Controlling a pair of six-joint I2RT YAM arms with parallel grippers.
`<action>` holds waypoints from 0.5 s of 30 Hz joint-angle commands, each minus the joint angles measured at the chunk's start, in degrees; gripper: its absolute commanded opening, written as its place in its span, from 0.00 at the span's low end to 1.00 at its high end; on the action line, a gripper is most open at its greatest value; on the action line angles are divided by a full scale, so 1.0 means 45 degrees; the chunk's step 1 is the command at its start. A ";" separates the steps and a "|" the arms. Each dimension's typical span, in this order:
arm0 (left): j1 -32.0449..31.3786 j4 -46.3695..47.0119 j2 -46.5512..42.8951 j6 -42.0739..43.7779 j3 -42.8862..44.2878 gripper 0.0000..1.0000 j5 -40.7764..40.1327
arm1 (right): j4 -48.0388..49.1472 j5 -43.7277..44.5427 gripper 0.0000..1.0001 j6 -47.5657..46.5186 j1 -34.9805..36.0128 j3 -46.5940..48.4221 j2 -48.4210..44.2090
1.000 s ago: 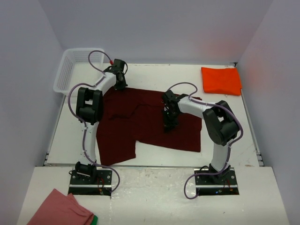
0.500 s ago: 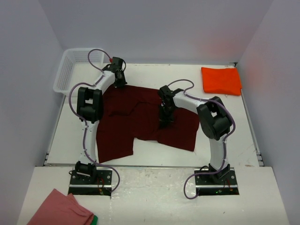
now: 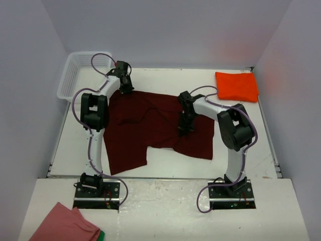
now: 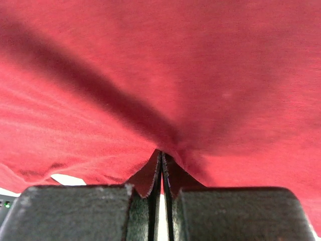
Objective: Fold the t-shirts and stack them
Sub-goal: Fold the flattened tshirt in 1/3 of the way
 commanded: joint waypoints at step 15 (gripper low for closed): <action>0.0504 0.0255 -0.1099 0.0480 -0.1409 0.00 -0.0092 | -0.0536 -0.0728 0.06 -0.2782 -0.0624 0.0684 -0.1692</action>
